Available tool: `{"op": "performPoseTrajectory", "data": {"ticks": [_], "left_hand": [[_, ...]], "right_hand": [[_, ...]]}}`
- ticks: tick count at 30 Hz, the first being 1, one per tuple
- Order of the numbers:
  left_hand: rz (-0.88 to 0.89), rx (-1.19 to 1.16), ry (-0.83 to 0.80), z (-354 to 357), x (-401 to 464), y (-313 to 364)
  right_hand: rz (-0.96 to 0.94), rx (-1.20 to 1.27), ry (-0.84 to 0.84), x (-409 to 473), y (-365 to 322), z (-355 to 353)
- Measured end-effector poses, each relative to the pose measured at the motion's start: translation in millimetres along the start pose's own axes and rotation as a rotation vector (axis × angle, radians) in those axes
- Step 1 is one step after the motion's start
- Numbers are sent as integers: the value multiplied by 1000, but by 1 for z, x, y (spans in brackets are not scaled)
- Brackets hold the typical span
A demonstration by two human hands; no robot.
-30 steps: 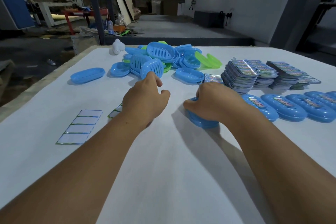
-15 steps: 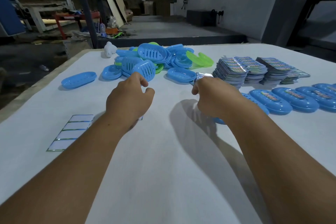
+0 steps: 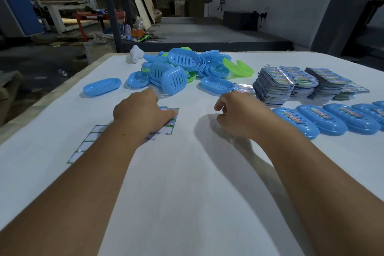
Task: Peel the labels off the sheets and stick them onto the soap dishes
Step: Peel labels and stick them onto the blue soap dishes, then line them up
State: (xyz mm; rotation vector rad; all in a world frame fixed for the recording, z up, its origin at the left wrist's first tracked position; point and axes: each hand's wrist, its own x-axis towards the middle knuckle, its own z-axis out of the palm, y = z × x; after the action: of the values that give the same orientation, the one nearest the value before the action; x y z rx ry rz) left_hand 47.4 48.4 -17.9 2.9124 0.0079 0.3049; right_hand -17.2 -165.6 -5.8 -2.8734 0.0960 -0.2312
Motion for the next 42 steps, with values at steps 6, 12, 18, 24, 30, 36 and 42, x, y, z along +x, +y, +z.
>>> {"op": "performPoseTrajectory", "data": {"ticks": [6, 12, 18, 24, 30, 36, 42], "left_hand": [[-7, -146, -52, 3, 3, -2], [-55, -363, -116, 2, 4, -4], [-102, -520, -123, 1, 2, -2], [-64, -514, -91, 3, 2, 0], [-46, -500, -93, 2, 2, 0], [36, -403, -46, 4, 4, 1], [295, -348, 135, 4, -6, 12]], "right_hand": [[-16, 24, 35, 2, 0, 5], [-20, 38, 35, 5, 0, 9], [-24, -6, 120, 22, 3, 15], [2, -77, 72, 49, 5, 23], [42, -133, 76, 53, 7, 28], [51, -66, 171, 47, 7, 24], [-67, 273, 321, 41, 2, 13]]}}
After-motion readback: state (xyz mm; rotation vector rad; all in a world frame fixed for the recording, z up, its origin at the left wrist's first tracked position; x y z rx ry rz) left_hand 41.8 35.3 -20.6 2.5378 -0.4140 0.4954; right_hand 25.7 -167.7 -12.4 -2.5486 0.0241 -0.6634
